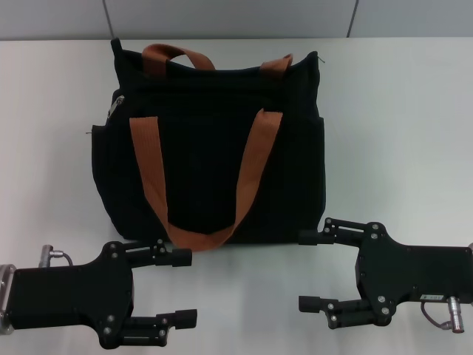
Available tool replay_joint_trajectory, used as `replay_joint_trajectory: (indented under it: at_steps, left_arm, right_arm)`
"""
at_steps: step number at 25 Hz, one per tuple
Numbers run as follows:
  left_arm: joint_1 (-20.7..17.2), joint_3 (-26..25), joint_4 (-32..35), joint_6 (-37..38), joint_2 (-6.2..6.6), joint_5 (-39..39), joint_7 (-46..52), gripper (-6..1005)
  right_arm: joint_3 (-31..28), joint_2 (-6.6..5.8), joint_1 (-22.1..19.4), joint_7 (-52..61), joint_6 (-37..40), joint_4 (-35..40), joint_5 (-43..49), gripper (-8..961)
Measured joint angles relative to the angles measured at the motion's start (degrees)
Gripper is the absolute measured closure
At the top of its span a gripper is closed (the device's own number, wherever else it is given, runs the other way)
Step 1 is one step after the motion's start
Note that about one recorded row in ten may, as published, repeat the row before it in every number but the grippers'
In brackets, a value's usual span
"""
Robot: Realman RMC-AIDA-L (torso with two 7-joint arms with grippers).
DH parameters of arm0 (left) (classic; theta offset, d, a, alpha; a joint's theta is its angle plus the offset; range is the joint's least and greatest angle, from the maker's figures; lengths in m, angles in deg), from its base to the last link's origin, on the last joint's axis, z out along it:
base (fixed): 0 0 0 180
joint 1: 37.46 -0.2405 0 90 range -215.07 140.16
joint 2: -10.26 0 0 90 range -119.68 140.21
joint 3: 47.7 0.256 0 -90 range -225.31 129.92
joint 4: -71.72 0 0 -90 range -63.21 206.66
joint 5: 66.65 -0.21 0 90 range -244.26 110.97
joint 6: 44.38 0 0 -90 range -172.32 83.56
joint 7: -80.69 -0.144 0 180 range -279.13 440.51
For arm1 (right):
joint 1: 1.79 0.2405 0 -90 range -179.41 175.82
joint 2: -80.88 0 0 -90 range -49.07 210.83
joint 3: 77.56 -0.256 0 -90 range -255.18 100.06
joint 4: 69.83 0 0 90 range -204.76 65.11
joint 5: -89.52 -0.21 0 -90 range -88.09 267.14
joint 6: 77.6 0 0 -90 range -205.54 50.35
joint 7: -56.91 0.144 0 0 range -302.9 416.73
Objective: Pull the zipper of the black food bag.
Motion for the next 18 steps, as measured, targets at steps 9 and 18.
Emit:
replay_joint_trajectory:
  at_steps: [9, 18]
  left_arm:
    - [-0.2, -0.1, 0.0, 0.0, 0.00, 0.0, 0.0, 242]
    - [0.2, -2.4, 0.4, 3.0, -0.59, 0.5, -0.4, 242]
  right_arm:
    - [0.0, 0.00, 0.0, 0.0, 0.1, 0.0, 0.0, 136]
    - [-0.4, 0.00, -0.1, 0.1, 0.2, 0.0, -0.1, 137]
